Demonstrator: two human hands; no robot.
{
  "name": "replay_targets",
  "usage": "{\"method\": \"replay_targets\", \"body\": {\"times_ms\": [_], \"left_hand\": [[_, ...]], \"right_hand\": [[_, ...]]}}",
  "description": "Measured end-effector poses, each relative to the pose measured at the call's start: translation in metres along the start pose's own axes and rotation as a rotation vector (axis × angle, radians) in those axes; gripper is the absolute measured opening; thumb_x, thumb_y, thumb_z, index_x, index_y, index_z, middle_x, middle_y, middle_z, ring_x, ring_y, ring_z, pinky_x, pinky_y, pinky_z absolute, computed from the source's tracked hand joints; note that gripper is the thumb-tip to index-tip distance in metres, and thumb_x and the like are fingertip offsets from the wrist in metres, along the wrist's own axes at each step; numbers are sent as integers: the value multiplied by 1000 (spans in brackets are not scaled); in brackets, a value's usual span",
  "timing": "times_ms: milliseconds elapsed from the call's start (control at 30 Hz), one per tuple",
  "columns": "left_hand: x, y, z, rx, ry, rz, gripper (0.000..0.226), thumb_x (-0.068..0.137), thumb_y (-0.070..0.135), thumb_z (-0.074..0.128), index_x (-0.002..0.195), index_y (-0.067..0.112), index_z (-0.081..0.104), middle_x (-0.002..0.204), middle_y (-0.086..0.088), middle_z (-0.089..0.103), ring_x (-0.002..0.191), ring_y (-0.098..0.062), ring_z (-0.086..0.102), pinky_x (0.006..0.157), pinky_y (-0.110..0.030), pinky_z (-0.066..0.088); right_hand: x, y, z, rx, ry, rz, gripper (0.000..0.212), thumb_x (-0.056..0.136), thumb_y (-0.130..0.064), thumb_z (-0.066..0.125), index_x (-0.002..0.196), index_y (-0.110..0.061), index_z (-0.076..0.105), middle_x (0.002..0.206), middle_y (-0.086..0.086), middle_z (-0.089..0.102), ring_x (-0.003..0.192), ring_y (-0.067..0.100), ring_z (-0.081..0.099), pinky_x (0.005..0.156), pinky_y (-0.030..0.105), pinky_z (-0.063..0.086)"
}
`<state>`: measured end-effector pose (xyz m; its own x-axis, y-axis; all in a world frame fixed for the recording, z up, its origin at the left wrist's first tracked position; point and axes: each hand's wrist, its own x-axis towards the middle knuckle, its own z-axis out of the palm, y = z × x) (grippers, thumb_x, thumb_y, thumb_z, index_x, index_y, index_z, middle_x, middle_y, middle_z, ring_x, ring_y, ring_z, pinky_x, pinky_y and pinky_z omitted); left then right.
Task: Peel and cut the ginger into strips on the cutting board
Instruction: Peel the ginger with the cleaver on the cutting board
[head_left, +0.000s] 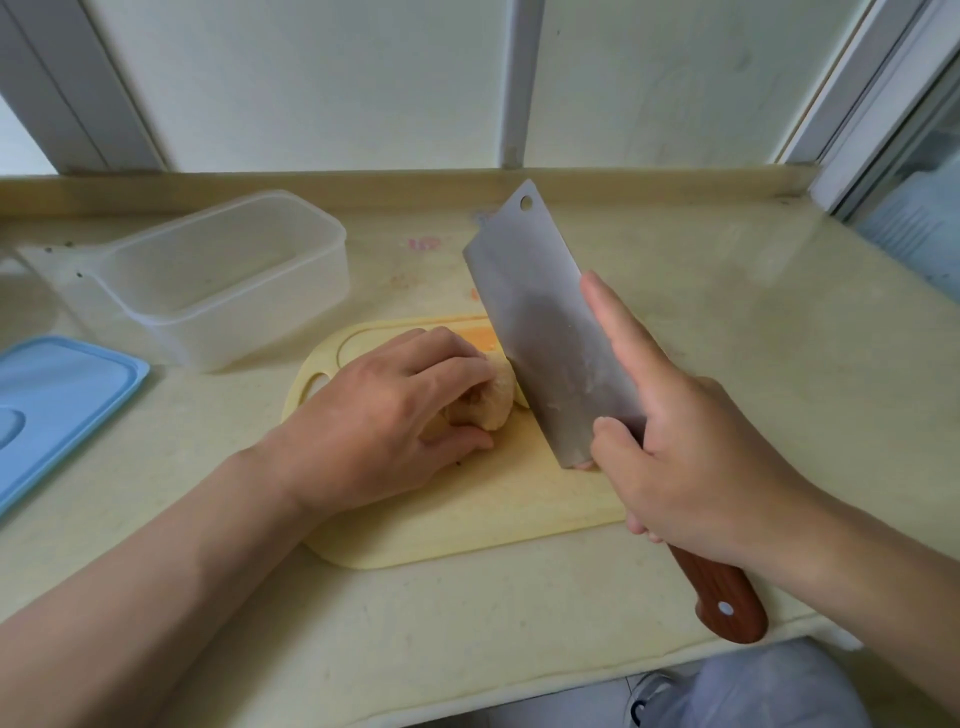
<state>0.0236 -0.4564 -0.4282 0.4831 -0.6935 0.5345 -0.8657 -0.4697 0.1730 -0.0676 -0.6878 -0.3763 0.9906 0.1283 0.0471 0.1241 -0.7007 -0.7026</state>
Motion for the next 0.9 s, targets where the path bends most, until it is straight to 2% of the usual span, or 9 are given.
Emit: {"method": "replay_targets", "body": {"times_ms": [133, 633, 800, 900], "left_hand": [[0, 0, -1, 5, 2, 0, 45, 83, 33, 77, 119, 8, 68, 113, -6, 65, 97, -25, 64, 83, -37, 53], [1, -1, 0, -2, 18, 25, 45, 84, 32, 79, 117, 3, 70, 112, -9, 67, 94, -29, 64, 81, -42, 55], [1, 1, 0, -7, 15, 24, 44, 82, 31, 79, 116, 4, 71, 111, -8, 68, 93, -28, 65, 78, -42, 56], [1, 0, 0, -9, 26, 12, 44, 81, 31, 80, 115, 5, 72, 109, -7, 68, 92, -28, 65, 77, -42, 56]], "right_hand": [[-1, 0, 0, -8, 18, -14, 104, 94, -5, 47, 136, -86, -4, 53, 20, 54, 47, 37, 57, 51, 53, 55], [1, -1, -1, -31, -7, -17, 104, 96, -3, 47, 143, -81, -2, 54, 21, 54, 48, 37, 55, 50, 53, 54], [-3, -5, -9, -85, -63, 0, 103, 97, -6, 46, 139, -84, -9, 57, 17, 55, 49, 34, 55, 52, 54, 54], [-11, -7, -14, -141, -132, 20, 102, 98, -8, 45, 140, -83, -12, 53, 11, 55, 44, 26, 55, 54, 54, 54]]}}
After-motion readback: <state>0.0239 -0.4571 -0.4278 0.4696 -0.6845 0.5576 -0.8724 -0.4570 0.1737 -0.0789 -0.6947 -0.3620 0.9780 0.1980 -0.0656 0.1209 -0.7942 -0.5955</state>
